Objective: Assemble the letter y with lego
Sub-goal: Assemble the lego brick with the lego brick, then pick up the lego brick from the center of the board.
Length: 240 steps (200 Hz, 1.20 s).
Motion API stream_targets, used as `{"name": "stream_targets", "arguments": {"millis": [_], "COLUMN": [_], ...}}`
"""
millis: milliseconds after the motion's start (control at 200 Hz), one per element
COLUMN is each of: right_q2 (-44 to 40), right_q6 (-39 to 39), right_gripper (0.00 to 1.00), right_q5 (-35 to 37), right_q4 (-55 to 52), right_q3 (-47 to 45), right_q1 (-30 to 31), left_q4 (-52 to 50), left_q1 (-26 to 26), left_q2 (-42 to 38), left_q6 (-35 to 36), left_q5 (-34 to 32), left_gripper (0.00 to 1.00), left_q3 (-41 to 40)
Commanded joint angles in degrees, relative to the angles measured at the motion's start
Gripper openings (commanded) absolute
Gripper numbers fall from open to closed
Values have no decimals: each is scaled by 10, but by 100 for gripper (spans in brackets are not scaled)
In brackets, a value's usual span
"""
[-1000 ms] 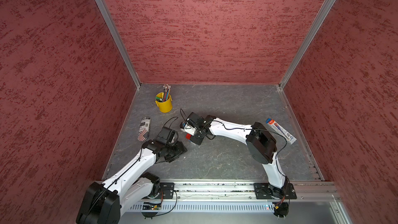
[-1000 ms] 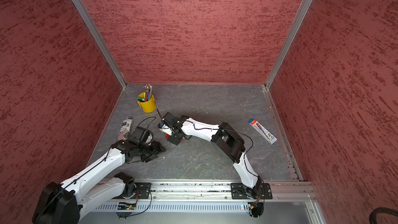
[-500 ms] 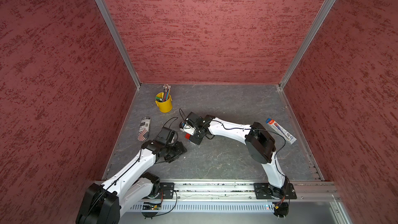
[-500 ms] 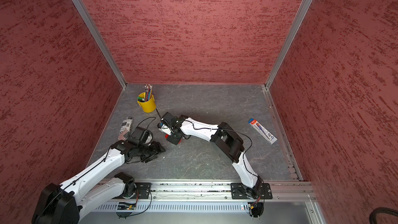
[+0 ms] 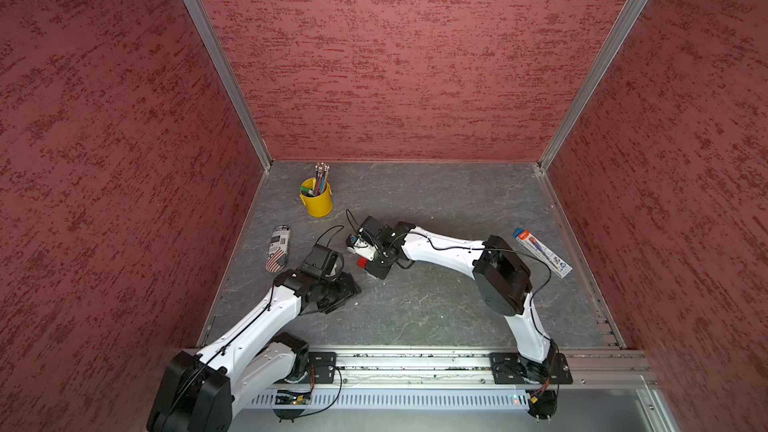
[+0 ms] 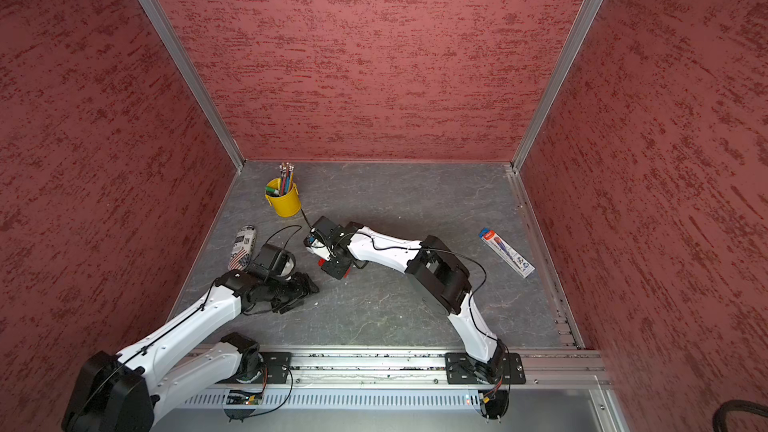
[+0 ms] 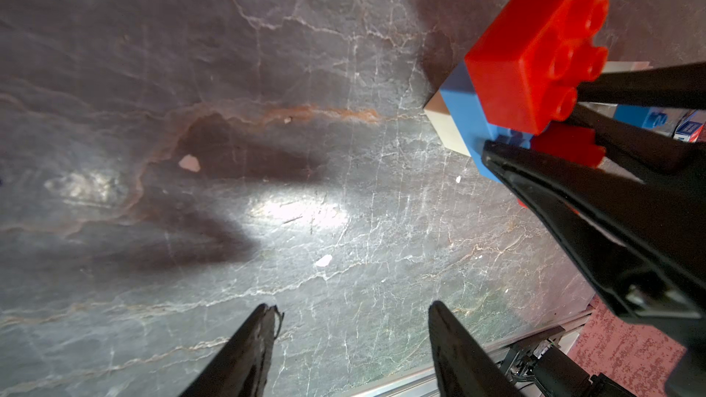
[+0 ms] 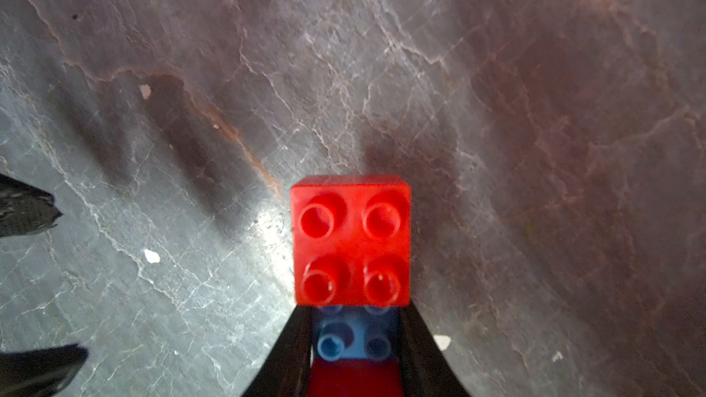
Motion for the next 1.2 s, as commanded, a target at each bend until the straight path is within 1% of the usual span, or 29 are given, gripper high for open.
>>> {"name": "stream_targets", "arguments": {"millis": [0, 301, 581, 741, 907, 1197], "right_q2": [8, -35, -91, -137, -208, -347], "right_q6": [10, 35, 63, 84, 116, 197], "right_gripper": [25, 26, 26, 26, 26, 26], "right_q5": [13, 6, 34, 47, 63, 90], "right_q4": [-2, 33, 57, 70, 78, 82], "right_q3": [-15, -13, -61, -118, -191, -335], "right_q1": [3, -14, -33, -44, -57, -94], "left_q4": [-3, 6, 23, 41, 63, 94], "left_q1": [4, 4, 1, -5, -15, -46], "left_q2": [-8, 5, 42, 73, 120, 230], "left_q6": [6, 10, 22, 27, 36, 56], "left_q5": [-4, -3, 3, 10, 17, 30], "left_gripper": [66, 66, 66, 66, 66, 66], "left_q3": [11, 17, 36, 47, 68, 141]}}
